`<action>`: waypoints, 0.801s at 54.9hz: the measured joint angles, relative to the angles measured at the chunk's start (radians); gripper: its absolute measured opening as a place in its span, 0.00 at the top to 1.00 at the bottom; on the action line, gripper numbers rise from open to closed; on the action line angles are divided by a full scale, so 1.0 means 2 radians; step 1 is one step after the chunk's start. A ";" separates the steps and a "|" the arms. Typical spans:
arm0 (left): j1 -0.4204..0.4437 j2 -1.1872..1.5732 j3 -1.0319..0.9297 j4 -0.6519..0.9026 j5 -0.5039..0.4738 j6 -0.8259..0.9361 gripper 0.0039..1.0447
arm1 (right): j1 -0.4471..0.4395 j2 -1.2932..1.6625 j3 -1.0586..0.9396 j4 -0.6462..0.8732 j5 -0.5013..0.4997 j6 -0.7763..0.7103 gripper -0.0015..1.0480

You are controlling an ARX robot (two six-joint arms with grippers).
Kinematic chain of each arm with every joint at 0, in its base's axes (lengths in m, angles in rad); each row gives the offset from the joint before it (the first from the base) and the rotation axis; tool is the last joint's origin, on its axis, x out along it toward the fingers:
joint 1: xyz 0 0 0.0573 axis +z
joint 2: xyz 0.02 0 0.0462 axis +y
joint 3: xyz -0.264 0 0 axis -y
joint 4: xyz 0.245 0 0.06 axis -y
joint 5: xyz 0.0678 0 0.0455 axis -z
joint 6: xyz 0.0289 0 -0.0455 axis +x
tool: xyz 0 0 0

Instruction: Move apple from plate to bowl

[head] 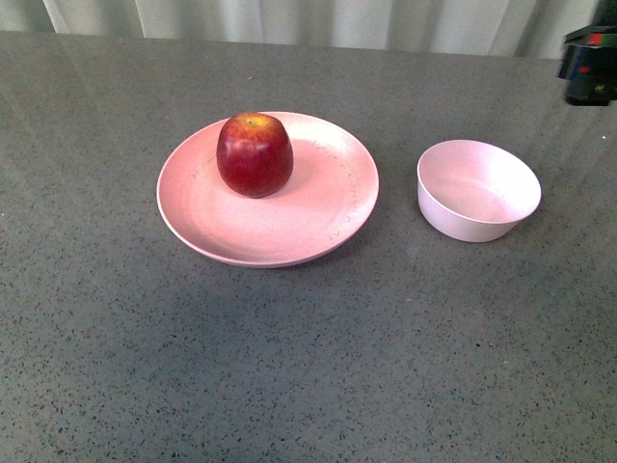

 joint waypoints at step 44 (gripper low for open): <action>0.000 0.000 0.000 0.000 0.000 0.000 0.08 | -0.076 -0.310 -0.268 0.037 -0.067 -0.013 0.98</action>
